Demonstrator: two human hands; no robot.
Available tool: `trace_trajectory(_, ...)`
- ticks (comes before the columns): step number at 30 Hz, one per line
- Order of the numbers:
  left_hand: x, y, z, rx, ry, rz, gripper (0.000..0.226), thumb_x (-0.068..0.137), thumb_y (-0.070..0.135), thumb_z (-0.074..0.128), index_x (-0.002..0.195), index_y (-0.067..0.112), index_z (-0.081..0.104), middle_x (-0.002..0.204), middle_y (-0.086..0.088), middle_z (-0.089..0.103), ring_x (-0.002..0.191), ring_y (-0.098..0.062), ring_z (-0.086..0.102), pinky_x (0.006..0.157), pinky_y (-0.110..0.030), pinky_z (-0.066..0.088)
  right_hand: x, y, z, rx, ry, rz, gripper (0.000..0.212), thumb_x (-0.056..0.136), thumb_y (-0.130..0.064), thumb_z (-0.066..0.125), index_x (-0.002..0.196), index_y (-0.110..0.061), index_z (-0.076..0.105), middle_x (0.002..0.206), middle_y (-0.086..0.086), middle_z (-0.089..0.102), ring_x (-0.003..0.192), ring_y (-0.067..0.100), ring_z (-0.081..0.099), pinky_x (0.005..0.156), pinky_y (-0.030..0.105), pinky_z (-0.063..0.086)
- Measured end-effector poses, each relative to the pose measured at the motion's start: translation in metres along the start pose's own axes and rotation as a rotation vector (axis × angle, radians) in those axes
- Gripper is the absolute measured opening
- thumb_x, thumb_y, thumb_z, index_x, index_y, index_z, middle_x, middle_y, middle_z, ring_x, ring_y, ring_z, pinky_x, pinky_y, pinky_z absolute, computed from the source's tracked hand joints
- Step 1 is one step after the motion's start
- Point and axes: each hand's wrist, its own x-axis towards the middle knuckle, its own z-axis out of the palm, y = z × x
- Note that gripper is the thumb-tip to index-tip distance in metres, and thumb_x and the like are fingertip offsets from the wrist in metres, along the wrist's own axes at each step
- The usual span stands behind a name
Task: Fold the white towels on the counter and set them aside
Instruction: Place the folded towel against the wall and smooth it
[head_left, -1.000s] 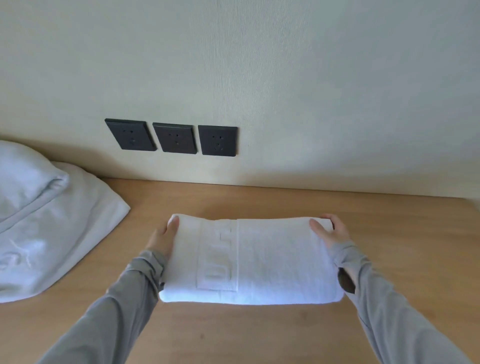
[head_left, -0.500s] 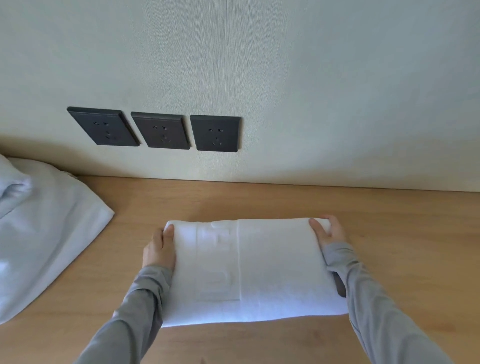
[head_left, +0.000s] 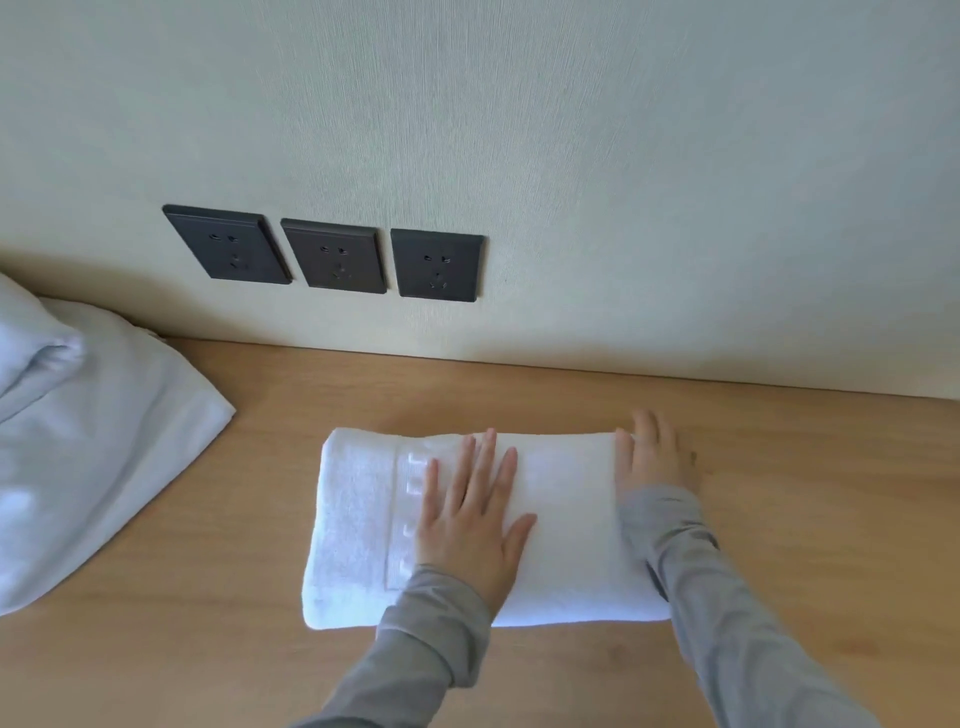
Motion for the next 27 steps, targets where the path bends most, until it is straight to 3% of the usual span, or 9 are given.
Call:
trace_trajectory(3,0.004,-0.004,0.010,-0.014,-0.021,-0.014,0.061,0.092,0.049,0.019,0.146,0.023,0.030,0.155,-0.002,0.022,0.142,-0.024,0.019,0.112,-0.049,0.015,-0.038,-0.030,-0.002,0.056,0.118,-0.396,0.039,0.091,-0.019,0.038,0.119,-0.006,0.062,0.129,0.013,0.058,0.123,0.031,0.052,0.102,0.054,0.038)
trace_trajectory(6,0.006,-0.005,0.020,0.006,-0.051,-0.013,0.061,0.092,0.044,0.007,0.149,0.024,0.010,0.156,0.000,-0.001,0.144,-0.023,-0.003,0.113,-0.046,0.000,-0.069,-0.050,0.015,-0.076,-0.030,-0.556,0.051,0.088,-0.029,0.030,0.124,-0.008,0.059,0.133,0.008,0.056,0.124,0.028,0.052,0.106,0.049,0.035)
trace_trajectory(9,0.012,-0.009,0.025,0.021,-0.076,-0.012,0.058,0.090,0.040,-0.005,0.146,0.025,-0.008,0.156,0.000,-0.011,0.142,-0.021,-0.016,0.114,-0.046,-0.012,-0.065,-0.048,0.028,-0.149,-0.168,-0.516,0.061,0.091,-0.039,0.008,0.146,-0.014,0.019,0.155,0.002,0.016,0.144,0.024,0.009,0.115,0.039,-0.003)
trace_trajectory(11,0.015,-0.014,0.025,-0.014,-0.108,0.023,0.057,0.084,0.041,-0.018,0.138,0.028,-0.029,0.152,0.005,-0.027,0.134,-0.016,-0.035,0.109,-0.041,-0.029,-0.060,-0.042,0.037,-0.181,-0.198,-0.531,0.055,0.092,-0.043,-0.003,0.142,-0.024,-0.017,0.154,-0.008,-0.019,0.139,0.013,-0.025,0.113,0.035,-0.021)
trace_trajectory(13,0.015,-0.025,0.022,-0.019,-0.070,0.014,0.060,0.084,0.044,-0.016,0.140,0.027,-0.025,0.155,0.006,-0.020,0.138,-0.013,-0.027,0.111,-0.036,-0.026,-0.059,-0.038,0.040,-0.158,-0.220,-0.535,0.053,0.094,-0.043,0.001,0.138,-0.028,-0.025,0.148,-0.014,-0.029,0.139,0.008,-0.027,0.112,0.034,-0.023)
trace_trajectory(16,0.003,-0.045,0.012,-0.028,-0.010,-0.051,0.068,0.090,0.056,0.005,0.148,0.022,0.015,0.155,0.003,0.015,0.143,-0.019,0.014,0.115,-0.037,0.001,-0.059,-0.020,0.036,-0.200,-0.212,-0.487,0.060,0.087,-0.053,-0.007,0.134,-0.031,-0.036,0.145,-0.017,-0.037,0.137,0.007,-0.032,0.112,0.037,-0.022)
trace_trajectory(20,-0.006,-0.070,0.024,-0.033,0.032,-0.180,0.074,0.079,0.067,-0.017,0.144,0.031,-0.018,0.154,0.009,-0.017,0.143,-0.013,-0.014,0.118,-0.041,-0.006,-0.056,0.013,0.034,-0.161,-0.203,-0.347,0.068,0.084,-0.058,-0.010,0.138,-0.024,-0.031,0.151,-0.008,-0.031,0.137,0.005,-0.031,0.114,0.029,-0.020)
trace_trajectory(24,0.000,-0.070,0.030,-0.035,-0.001,-0.207,0.073,0.083,0.067,-0.004,0.145,0.031,-0.016,0.155,0.008,-0.015,0.144,-0.014,-0.014,0.117,-0.042,-0.007,-0.055,0.015,0.041,-0.121,-0.167,-0.351,0.068,0.087,-0.056,-0.004,0.143,-0.021,-0.021,0.153,-0.009,-0.022,0.141,0.005,-0.022,0.115,0.027,-0.016)
trace_trajectory(27,0.002,-0.071,0.031,-0.026,0.006,-0.191,0.073,0.080,0.067,-0.008,0.142,0.032,-0.025,0.153,0.009,-0.024,0.142,-0.014,-0.022,0.116,-0.041,-0.013,-0.054,0.015,0.041,-0.108,-0.153,-0.362,0.068,0.087,-0.056,-0.005,0.143,-0.022,-0.022,0.153,-0.010,-0.023,0.141,0.004,-0.023,0.115,0.027,-0.016)
